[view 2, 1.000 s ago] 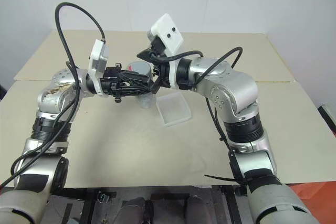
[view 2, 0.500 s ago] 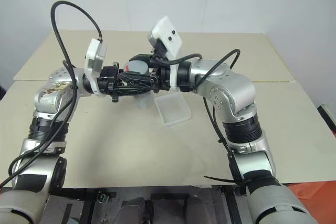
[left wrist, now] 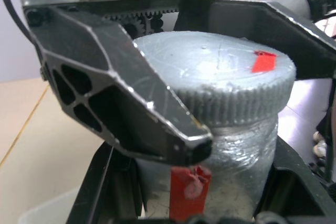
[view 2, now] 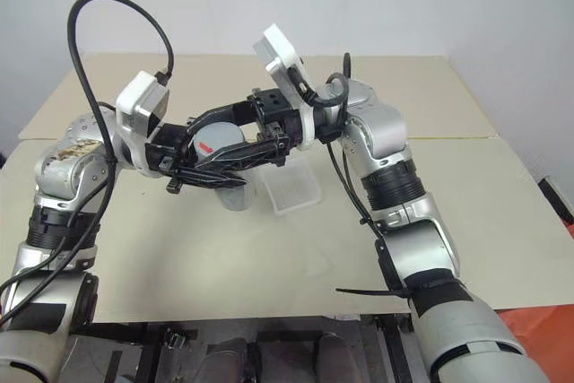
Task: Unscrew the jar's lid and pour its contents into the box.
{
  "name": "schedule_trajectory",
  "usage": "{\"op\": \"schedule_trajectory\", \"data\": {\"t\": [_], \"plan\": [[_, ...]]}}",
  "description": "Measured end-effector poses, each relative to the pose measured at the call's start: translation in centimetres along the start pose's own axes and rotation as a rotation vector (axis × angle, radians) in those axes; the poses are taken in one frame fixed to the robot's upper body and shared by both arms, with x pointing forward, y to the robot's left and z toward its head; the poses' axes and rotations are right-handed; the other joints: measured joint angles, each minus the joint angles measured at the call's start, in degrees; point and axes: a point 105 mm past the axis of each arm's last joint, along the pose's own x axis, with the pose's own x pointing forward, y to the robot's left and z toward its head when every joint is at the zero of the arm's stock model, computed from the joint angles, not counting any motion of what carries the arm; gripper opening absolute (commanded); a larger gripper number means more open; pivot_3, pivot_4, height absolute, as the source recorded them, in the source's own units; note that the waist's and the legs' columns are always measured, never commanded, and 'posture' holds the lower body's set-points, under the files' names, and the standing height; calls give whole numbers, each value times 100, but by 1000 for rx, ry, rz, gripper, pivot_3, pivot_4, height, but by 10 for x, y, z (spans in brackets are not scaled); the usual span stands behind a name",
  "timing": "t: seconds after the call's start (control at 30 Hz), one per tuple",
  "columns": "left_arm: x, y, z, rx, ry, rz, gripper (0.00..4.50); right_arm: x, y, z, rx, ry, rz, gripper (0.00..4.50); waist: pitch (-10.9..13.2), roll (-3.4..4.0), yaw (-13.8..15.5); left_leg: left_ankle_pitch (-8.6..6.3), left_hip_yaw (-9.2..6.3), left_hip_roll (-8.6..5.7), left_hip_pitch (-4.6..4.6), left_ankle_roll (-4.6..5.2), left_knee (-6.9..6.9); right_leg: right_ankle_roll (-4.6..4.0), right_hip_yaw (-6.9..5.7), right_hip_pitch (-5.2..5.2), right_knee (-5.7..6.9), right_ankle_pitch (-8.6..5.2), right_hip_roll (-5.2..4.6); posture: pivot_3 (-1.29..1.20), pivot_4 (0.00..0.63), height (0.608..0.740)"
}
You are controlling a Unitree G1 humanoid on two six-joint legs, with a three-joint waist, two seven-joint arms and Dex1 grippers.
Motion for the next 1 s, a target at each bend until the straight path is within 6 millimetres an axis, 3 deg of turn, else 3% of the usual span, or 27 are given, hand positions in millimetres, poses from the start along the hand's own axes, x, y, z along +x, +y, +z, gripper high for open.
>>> {"op": "schedule_trajectory", "data": {"t": [0.1,0.23,0.37,0.43,0.6,0.73,1.0], "plan": [[-1,2,0,-1,-8,25,2028,1,-4,-1,-16,15,-42,4465,0,1,29,0,0,-1,-5,-1,2,0,-2,-2,-1,0,-4,0,150,740],[-4,5,-2,-11,-8,65,2028,-13,-7,-2,-42,28,-176,4465,0,0,48,1,-1,-2,-5,-2,3,0,-3,-2,0,0,-5,0,150,740],[-21,13,-9,-37,9,157,2028,-52,2,4,-57,31,-390,4465,1,1,52,0,0,-3,-6,-1,2,0,-2,-3,-4,0,-5,0,150,740],[-31,16,-15,-57,22,201,2028,-63,7,10,-64,34,-467,4465,1,1,32,0,1,-2,-4,0,2,0,-1,-3,-3,0,-4,0,150,740],[-26,20,-25,-60,40,192,2028,-40,6,20,-66,73,-586,4465,1,1,-24,1,4,2,2,-2,2,-3,10,-15,26,-1,3,0,150,740],[-21,24,-22,-49,35,172,2028,-21,-4,9,-32,122,-662,4465,1,1,0,2,6,-3,-7,-4,5,-3,11,-23,32,-1,1,0,150,740],[-14,26,-25,-45,36,151,2028,-8,-14,0,-32,148,-707,4465,1,1,12,2,4,-6,-45,-3,12,-2,10,-52,27,-1,-1,0,150,740]]}}
